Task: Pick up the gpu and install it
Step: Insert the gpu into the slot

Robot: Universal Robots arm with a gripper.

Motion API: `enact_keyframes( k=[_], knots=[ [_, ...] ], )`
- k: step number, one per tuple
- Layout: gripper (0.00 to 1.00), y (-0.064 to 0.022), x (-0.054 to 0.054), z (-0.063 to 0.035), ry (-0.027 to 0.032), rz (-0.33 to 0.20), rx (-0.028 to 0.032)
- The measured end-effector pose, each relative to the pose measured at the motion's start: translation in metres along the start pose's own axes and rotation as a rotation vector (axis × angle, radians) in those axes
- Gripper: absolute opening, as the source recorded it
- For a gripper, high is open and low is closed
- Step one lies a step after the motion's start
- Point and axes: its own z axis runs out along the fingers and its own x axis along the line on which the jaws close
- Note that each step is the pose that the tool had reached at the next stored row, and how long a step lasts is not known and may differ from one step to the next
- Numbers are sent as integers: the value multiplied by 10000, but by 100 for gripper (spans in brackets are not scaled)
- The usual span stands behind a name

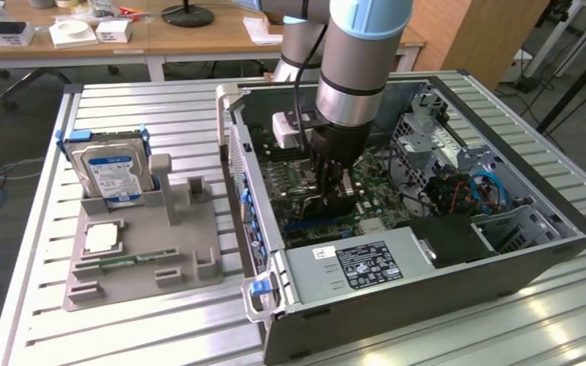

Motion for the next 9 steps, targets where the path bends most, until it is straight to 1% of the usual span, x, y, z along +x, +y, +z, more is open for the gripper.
enact_keyframes(
  k=[9],
  knots=[
    [26, 0, 0, 9, 1, 0, -1]
  ],
)
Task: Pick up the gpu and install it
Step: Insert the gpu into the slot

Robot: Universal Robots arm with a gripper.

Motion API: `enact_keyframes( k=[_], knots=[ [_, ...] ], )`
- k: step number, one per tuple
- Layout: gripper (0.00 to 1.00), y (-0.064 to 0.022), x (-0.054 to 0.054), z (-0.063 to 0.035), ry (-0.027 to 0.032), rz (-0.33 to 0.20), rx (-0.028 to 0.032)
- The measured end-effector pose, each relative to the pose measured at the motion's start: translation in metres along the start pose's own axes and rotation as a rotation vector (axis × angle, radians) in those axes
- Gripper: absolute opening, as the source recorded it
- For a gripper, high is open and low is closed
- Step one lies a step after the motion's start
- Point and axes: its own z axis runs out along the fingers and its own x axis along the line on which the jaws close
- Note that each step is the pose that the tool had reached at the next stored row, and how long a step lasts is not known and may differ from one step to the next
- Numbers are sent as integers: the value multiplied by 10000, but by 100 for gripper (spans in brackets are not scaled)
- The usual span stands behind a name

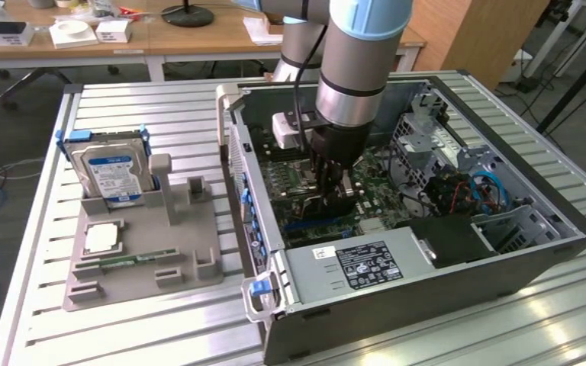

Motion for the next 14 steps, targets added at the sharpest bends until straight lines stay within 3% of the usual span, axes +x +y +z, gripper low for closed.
enact_keyframes(
  k=[14],
  knots=[
    [26, 0, 7, 14, -6, 1, 2]
  ],
)
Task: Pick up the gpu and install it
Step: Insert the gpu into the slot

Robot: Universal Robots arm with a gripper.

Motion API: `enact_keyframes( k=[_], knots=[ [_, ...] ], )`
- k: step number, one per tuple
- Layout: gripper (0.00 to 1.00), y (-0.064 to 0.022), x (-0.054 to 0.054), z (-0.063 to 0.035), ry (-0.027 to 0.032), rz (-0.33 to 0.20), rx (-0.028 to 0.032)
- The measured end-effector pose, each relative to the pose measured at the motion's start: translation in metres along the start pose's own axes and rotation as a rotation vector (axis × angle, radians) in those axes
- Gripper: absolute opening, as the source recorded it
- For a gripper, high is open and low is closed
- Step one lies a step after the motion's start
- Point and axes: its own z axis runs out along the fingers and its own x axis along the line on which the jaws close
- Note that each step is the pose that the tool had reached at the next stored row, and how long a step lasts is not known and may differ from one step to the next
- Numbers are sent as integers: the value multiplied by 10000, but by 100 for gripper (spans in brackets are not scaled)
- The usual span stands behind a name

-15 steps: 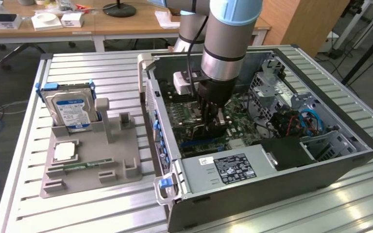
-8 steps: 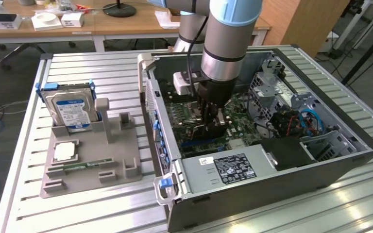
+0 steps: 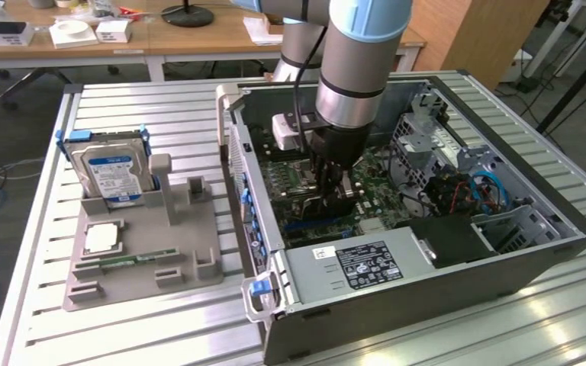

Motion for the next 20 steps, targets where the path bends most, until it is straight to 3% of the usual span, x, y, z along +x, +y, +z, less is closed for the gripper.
enact_keyframes(
  k=[20],
  knots=[
    [26, 0, 8, -2, 5, 0, -1]
  ],
)
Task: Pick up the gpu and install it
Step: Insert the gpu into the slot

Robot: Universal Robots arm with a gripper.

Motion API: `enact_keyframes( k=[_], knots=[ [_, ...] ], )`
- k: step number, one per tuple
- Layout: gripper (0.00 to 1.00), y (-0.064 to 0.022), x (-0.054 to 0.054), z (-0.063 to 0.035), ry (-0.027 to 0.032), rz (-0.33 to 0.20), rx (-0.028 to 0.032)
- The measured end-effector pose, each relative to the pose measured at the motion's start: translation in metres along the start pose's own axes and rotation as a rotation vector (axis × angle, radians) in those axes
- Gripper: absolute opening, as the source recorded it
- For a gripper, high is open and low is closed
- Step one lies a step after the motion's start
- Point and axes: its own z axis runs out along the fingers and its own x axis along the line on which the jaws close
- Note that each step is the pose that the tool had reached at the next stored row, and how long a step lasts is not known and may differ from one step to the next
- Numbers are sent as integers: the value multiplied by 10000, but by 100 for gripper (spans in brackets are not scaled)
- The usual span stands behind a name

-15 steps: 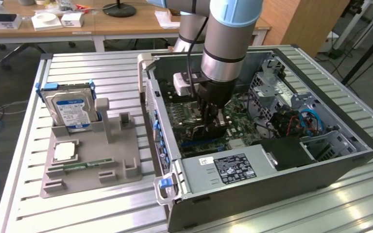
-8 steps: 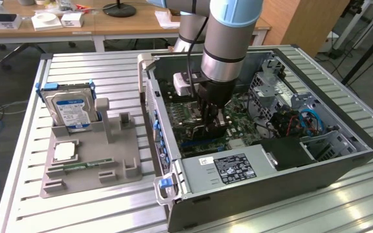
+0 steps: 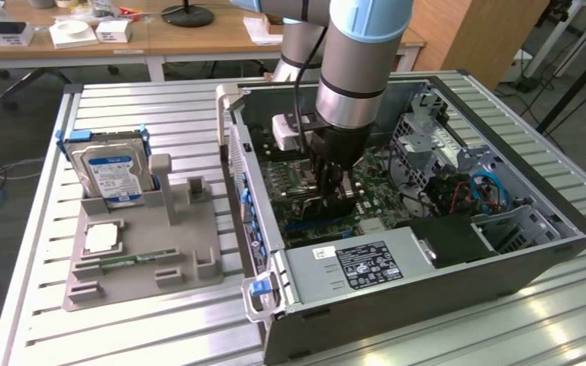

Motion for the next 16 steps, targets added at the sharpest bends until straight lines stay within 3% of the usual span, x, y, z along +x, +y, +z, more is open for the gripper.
enact_keyframes(
  k=[4, 5, 9, 16],
  knots=[
    [27, 0, 1, -1, 2, -1, -1],
    [33, 0, 0, -1, 1, 0, -1],
    [33, 0, 0, -2, -1, 0, 1],
    [33, -2, 1, -107, -30, 0, 0]
  ],
)
